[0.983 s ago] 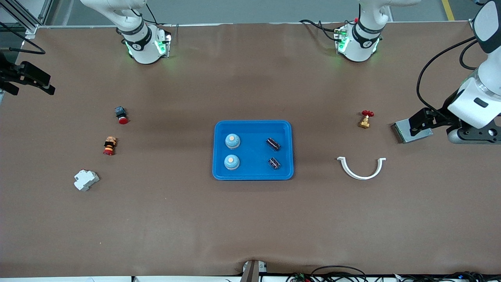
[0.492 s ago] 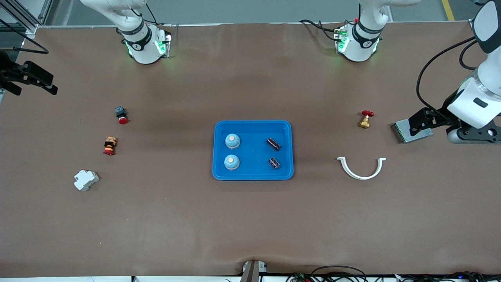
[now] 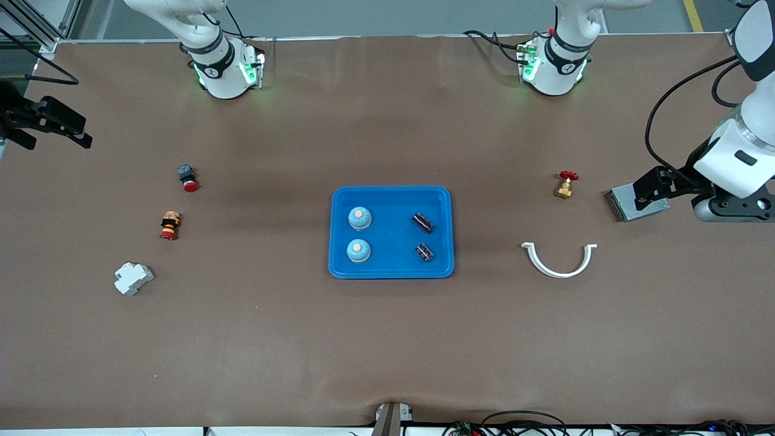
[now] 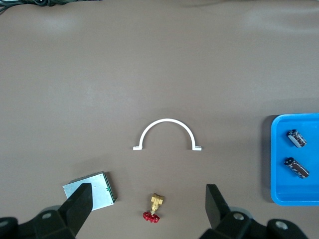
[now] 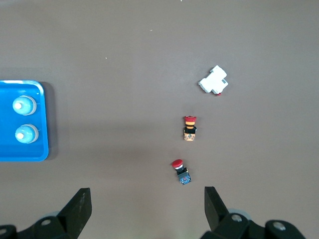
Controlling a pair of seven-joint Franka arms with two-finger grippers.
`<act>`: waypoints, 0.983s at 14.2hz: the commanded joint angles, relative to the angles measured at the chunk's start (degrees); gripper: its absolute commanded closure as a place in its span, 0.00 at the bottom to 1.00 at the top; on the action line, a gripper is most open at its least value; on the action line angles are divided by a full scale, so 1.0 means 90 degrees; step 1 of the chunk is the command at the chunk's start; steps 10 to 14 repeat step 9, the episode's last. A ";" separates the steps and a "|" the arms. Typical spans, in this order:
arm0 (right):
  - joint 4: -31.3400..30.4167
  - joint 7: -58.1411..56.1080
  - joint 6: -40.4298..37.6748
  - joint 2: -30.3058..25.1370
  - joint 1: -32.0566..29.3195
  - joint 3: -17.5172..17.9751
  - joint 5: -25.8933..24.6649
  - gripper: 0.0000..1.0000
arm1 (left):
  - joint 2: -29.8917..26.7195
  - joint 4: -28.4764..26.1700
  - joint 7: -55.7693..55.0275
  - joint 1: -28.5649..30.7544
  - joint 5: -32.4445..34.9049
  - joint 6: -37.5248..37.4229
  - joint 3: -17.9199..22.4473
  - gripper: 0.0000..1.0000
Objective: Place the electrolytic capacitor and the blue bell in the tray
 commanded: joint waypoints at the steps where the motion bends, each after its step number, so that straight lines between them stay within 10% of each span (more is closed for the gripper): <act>1: -0.0207 -0.0050 0.0117 -0.0204 0.0063 -0.0021 -0.0106 0.00 | -0.0019 0.0083 0.0009 0.0001 -0.0228 -0.0101 0.0040 0.00; 14: -0.0197 -0.0050 0.0215 -0.0194 0.0112 -0.0060 -0.0116 0.00 | 0.0000 0.0083 -0.0011 0.0001 -0.0218 -0.0101 0.0040 0.00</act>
